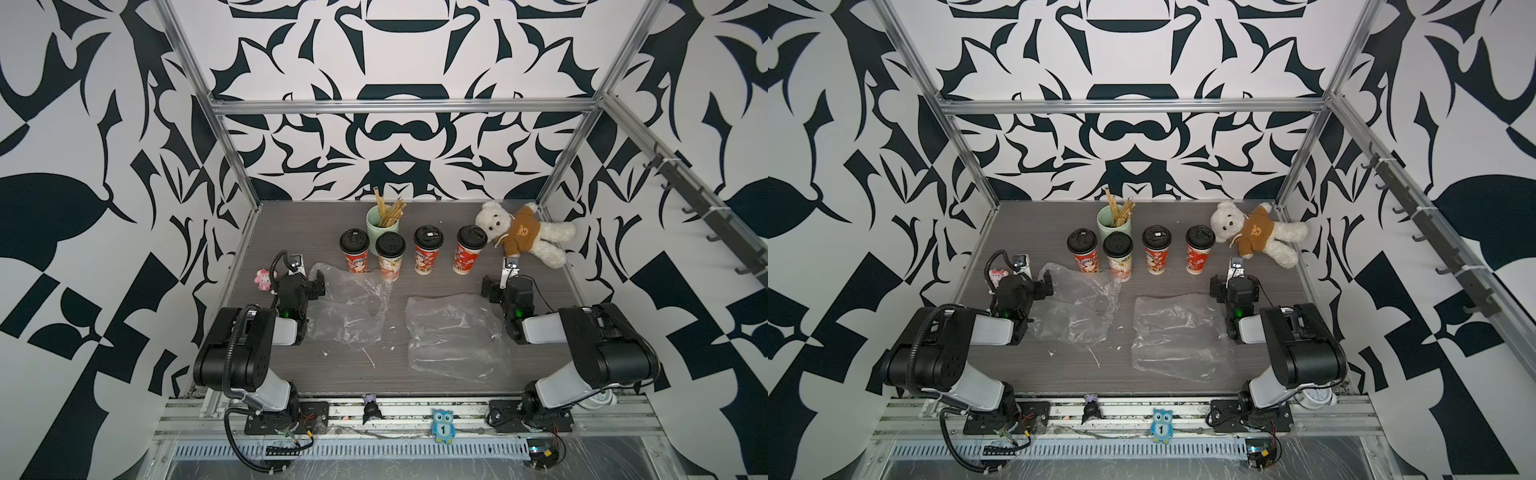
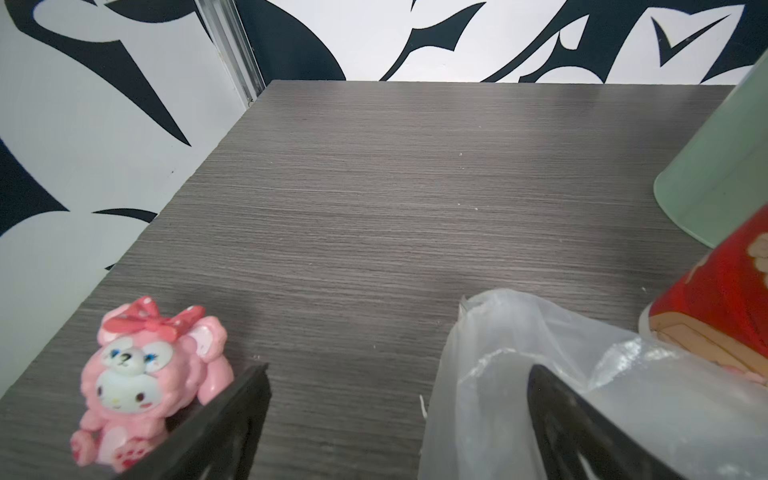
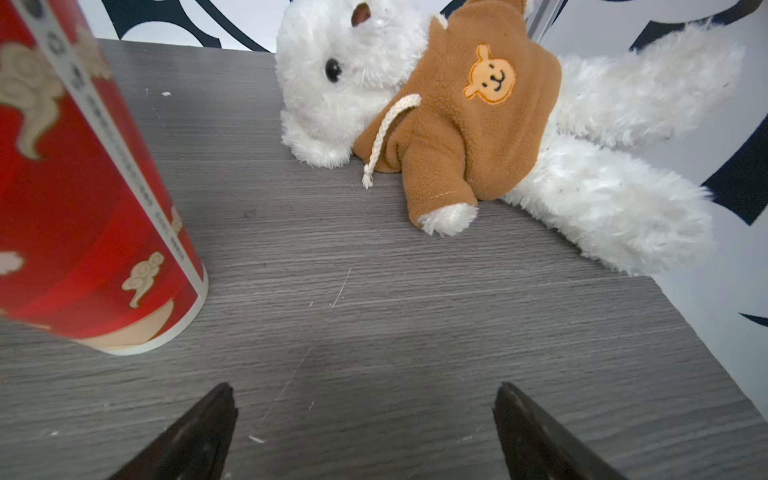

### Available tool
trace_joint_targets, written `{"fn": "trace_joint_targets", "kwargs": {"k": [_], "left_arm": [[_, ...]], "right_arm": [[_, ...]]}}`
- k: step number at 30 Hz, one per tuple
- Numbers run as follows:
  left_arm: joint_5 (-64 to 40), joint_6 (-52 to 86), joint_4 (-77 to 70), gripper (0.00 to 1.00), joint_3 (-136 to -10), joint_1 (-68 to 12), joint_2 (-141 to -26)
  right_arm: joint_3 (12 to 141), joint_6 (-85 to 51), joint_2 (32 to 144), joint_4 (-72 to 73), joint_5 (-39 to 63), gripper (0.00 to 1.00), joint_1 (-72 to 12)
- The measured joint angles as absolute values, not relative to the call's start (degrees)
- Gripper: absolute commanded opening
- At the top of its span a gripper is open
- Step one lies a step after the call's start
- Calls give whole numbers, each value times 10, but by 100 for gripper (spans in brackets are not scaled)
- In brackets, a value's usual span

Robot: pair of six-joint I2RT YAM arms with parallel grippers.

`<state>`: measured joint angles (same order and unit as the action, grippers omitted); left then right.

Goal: Pack milk tea into plastic carrier bags
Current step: Pick up the plastic carrier bag from the center of the board.

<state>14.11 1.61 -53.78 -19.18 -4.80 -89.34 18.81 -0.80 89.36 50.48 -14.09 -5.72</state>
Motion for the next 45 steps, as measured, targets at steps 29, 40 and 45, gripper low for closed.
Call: {"fn": "trace_joint_targets", "kwargs": {"k": [29, 40, 45], "left_arm": [[141, 12, -539, 99, -192, -48, -893], [151, 13, -363, 94, -229, -63, -639], [131, 28, -249, 86, -283, -76, -539]], "right_arm": [[188, -7, 894, 505, -139, 98, -57], [218, -13, 754, 374, -145, 85, -58], [281, -30, 693, 263, -145, 78, -67]]}}
